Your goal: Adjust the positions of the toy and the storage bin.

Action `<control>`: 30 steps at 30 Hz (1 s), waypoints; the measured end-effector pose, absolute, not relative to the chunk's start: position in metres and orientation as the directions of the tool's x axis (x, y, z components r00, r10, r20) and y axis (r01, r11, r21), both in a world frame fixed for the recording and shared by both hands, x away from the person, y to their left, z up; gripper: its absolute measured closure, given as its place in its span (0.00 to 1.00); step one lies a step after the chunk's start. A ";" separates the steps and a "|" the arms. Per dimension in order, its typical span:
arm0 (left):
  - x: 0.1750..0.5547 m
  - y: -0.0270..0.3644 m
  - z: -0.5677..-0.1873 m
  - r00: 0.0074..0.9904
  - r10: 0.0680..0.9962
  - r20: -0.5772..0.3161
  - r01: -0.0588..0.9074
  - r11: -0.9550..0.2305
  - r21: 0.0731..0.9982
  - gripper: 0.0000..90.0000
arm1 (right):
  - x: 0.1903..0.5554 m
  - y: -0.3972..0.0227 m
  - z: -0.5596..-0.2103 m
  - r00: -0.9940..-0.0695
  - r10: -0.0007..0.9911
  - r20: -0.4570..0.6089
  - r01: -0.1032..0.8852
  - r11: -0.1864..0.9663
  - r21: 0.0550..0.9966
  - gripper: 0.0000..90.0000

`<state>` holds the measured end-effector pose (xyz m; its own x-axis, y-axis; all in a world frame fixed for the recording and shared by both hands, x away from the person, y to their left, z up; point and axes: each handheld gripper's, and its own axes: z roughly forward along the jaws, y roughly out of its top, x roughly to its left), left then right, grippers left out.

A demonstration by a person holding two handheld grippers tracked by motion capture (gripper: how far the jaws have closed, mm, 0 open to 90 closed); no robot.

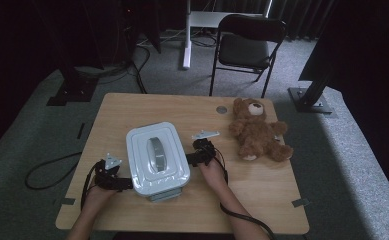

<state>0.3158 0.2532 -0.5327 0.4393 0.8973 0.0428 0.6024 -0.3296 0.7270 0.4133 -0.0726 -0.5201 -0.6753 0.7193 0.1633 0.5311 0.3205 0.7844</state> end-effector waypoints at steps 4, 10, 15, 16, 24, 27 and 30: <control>0.312 0.244 -0.532 0.444 0.894 0.049 0.606 -0.341 0.718 0.02 | 0.411 -0.078 -0.519 -0.682 0.717 0.145 0.519 0.335 0.786 0.15; 0.306 0.229 -0.531 0.463 0.885 0.041 0.607 -0.351 0.713 0.02 | 0.407 -0.091 -0.519 -0.688 0.714 0.133 0.512 0.346 0.786 0.16; 0.305 0.219 -0.533 0.476 0.879 0.021 0.609 -0.347 0.713 0.02 | 0.406 -0.105 -0.520 -0.704 0.697 0.136 0.508 0.360 0.783 0.16; 0.304 0.216 -0.533 0.480 0.877 0.019 0.607 -0.347 0.715 0.02 | 0.406 -0.107 -0.519 -0.705 0.697 0.135 0.509 0.364 0.780 0.16; 0.302 0.196 -0.533 0.501 0.865 0.017 0.600 -0.361 0.714 0.02 | 0.407 -0.127 -0.519 -0.703 0.698 0.135 0.512 0.365 0.777 0.16; 0.302 0.190 -0.535 0.516 0.857 -0.006 0.597 -0.354 0.720 0.02 | 0.407 -0.135 -0.520 -0.694 0.706 0.142 0.518 0.352 0.779 0.16; 0.301 0.186 -0.536 0.525 0.851 -0.020 0.596 -0.350 0.722 0.02 | 0.406 -0.141 -0.521 -0.692 0.708 0.141 0.517 0.350 0.782 0.16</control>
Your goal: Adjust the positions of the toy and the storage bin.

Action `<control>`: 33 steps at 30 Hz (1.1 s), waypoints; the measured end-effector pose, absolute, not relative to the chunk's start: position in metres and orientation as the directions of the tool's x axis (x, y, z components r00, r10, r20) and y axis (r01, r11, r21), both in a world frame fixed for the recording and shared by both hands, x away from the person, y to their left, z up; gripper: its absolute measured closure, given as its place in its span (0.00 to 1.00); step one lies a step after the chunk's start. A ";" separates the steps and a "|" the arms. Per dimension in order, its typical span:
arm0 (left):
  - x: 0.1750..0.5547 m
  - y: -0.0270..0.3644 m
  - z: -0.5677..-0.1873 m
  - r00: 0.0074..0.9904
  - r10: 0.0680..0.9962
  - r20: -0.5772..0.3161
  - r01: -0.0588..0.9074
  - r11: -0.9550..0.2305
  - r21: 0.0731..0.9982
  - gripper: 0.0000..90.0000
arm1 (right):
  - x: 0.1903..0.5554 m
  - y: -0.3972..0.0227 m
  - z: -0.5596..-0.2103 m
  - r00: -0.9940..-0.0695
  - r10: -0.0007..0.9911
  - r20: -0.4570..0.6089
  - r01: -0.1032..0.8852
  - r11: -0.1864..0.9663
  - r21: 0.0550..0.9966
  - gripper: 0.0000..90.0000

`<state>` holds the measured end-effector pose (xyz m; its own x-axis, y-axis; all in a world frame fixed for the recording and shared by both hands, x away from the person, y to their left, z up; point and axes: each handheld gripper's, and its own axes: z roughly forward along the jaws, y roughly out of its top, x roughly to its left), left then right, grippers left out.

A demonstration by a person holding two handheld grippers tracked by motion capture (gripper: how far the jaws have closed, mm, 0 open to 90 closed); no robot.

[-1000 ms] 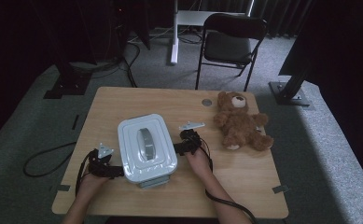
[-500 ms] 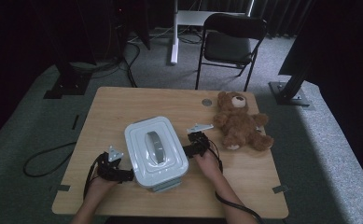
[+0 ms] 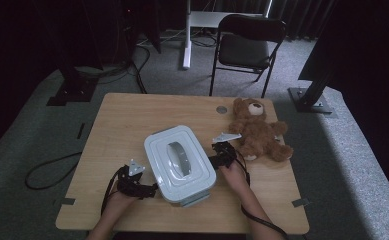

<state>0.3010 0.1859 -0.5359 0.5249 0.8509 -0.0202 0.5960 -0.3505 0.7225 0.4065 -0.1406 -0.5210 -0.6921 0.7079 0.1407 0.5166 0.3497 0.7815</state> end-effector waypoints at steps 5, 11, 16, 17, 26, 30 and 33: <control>0.302 0.188 -0.539 0.512 0.856 -0.070 0.629 -0.318 0.710 0.02 | 0.405 -0.144 -0.520 -0.697 0.709 0.107 0.501 0.374 0.780 0.15; 0.295 0.196 -0.538 0.540 0.841 -0.033 0.609 -0.363 0.705 0.02 | 0.396 -0.149 -0.527 -0.712 0.699 0.065 0.484 0.421 0.767 0.14; 0.288 0.207 -0.528 0.517 0.856 0.018 0.574 -0.362 0.734 0.02 | 0.379 -0.162 -0.537 -0.719 0.693 0.052 0.475 0.435 0.765 0.14; 0.286 0.209 -0.525 0.516 0.856 0.026 0.565 -0.363 0.741 0.02 | 0.376 -0.165 -0.539 -0.719 0.693 0.050 0.474 0.437 0.765 0.14; 0.276 0.212 -0.493 0.525 0.851 -0.002 0.567 -0.348 0.747 0.02 | 0.347 -0.193 -0.551 -0.705 0.709 0.016 0.457 0.437 0.775 0.14; 0.271 0.206 -0.481 0.551 0.834 -0.008 0.542 -0.351 0.764 0.02 | 0.337 -0.205 -0.552 -0.687 0.726 0.018 0.458 0.414 0.787 0.14; 0.267 0.201 -0.472 0.581 0.814 -0.009 0.519 -0.361 0.775 0.02 | 0.329 -0.215 -0.553 -0.669 0.743 0.015 0.457 0.395 0.797 0.14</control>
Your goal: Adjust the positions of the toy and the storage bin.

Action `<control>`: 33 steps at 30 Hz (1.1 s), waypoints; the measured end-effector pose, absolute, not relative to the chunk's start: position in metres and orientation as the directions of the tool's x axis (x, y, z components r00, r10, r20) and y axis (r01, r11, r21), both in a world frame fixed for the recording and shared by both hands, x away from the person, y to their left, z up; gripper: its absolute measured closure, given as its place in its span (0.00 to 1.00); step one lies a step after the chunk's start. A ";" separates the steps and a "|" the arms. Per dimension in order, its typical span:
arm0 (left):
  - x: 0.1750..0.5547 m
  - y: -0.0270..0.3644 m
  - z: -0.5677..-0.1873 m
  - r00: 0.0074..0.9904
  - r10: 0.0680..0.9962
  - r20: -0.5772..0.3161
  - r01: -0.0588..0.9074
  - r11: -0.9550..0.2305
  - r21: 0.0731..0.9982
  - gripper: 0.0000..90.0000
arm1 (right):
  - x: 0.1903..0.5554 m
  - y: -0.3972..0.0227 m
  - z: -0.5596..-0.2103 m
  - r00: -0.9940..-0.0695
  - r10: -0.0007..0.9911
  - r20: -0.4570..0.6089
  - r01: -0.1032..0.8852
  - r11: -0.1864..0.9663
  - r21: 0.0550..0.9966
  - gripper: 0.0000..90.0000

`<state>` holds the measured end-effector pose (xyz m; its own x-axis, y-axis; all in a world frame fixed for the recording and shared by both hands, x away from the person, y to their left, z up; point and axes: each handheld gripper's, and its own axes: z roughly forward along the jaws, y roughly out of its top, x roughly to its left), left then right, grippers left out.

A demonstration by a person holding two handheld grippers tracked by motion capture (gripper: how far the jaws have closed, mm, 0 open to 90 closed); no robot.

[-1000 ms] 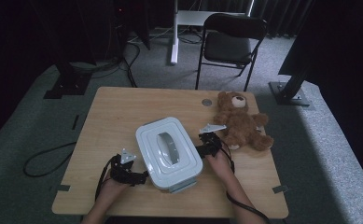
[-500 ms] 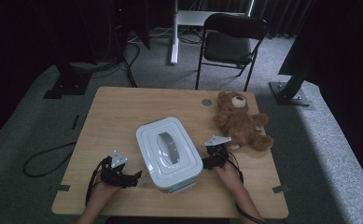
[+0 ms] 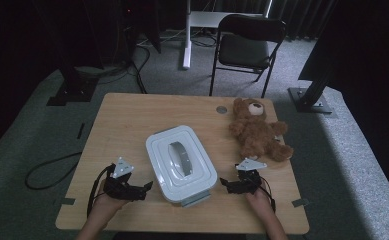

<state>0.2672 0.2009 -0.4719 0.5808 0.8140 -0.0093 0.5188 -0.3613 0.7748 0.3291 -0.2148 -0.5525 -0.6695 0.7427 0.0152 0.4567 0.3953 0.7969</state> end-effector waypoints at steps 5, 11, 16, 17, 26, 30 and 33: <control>0.266 0.195 -0.462 0.596 0.803 0.006 0.500 -0.377 0.780 0.02 | 0.321 -0.228 -0.552 -0.642 0.767 0.020 0.472 0.374 0.798 0.14; 0.269 0.186 -0.447 0.615 0.788 0.015 0.474 -0.385 0.792 0.02 | 0.312 -0.249 -0.555 -0.587 0.809 0.027 0.503 0.338 0.796 0.14; 0.275 0.176 -0.438 0.629 0.777 0.013 0.458 -0.384 0.802 0.02 | 0.305 -0.259 -0.557 -0.560 0.828 0.014 0.512 0.332 0.792 0.14; 0.276 0.174 -0.436 0.633 0.774 0.015 0.453 -0.385 0.804 0.02 | 0.303 -0.261 -0.559 -0.551 0.834 -0.006 0.507 0.340 0.792 0.14; 0.286 0.144 -0.424 0.682 0.731 0.016 0.428 -0.417 0.802 0.02 | 0.304 -0.262 -0.561 -0.545 0.838 -0.003 0.521 0.342 0.782 0.14; 0.291 0.131 -0.424 0.698 0.716 0.014 0.430 -0.434 0.792 0.02 | 0.303 -0.262 -0.561 -0.546 0.838 -0.002 0.523 0.343 0.780 0.14; 0.294 0.124 -0.424 0.707 0.707 -0.004 0.437 -0.432 0.789 0.02 | 0.303 -0.262 -0.561 -0.548 0.837 0.002 0.525 0.342 0.780 0.14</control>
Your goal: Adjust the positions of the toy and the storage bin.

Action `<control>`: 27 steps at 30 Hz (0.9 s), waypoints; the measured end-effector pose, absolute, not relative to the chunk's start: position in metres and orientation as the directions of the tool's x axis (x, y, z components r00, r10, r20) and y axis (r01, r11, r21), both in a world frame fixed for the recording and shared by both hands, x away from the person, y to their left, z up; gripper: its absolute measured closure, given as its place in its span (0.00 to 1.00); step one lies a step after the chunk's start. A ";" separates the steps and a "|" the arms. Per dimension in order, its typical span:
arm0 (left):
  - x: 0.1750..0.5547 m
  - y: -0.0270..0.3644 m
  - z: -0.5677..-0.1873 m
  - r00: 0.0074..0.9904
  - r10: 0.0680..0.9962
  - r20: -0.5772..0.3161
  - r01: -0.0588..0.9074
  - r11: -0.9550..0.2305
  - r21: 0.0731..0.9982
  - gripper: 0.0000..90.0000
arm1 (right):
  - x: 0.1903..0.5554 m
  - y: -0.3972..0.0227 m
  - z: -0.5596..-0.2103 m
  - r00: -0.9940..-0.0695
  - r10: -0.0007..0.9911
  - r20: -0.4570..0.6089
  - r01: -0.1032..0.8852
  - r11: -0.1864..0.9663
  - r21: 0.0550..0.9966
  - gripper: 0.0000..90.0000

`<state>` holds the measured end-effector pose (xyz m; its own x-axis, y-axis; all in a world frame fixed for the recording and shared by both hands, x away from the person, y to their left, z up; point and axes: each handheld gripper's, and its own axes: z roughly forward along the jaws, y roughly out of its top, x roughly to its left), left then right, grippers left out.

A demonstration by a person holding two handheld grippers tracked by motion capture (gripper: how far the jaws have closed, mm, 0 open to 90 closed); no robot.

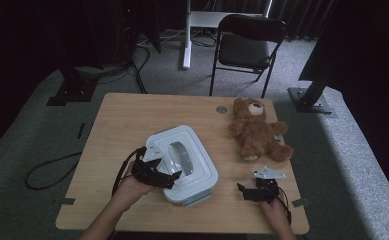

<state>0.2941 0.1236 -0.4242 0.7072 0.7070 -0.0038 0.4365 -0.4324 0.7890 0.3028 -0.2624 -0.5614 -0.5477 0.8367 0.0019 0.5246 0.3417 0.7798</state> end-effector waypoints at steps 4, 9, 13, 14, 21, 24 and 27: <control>0.300 0.114 -0.425 0.710 0.703 -0.037 0.452 -0.416 0.789 0.02 | 0.304 -0.264 -0.561 -0.540 0.842 0.000 0.527 0.338 0.780 0.14; 0.306 0.105 -0.428 0.711 0.702 -0.040 0.462 -0.424 0.779 0.02 | 0.303 -0.267 -0.561 -0.522 0.853 -0.005 0.531 0.330 0.780 0.14; 0.310 0.100 -0.428 0.715 0.698 -0.044 0.463 -0.426 0.777 0.02 | 0.303 -0.270 -0.562 -0.494 0.869 -0.024 0.547 0.333 0.768 0.14; 0.312 0.098 -0.429 0.711 0.701 -0.048 0.466 -0.420 0.778 0.02 | 0.304 -0.271 -0.562 -0.487 0.873 -0.030 0.556 0.337 0.760 0.14; 0.316 0.089 -0.429 0.720 0.692 -0.056 0.469 -0.426 0.774 0.07 | 0.305 -0.277 -0.563 -0.464 0.886 -0.013 0.583 0.317 0.748 0.14; 0.317 0.084 -0.429 0.721 0.690 -0.070 0.468 -0.410 0.783 0.07 | 0.306 -0.277 -0.563 -0.465 0.885 -0.004 0.587 0.312 0.747 0.14; 0.318 0.082 -0.429 0.717 0.693 -0.068 0.478 -0.418 0.773 0.07 | 0.306 -0.277 -0.563 -0.466 0.885 -0.004 0.587 0.312 0.747 0.14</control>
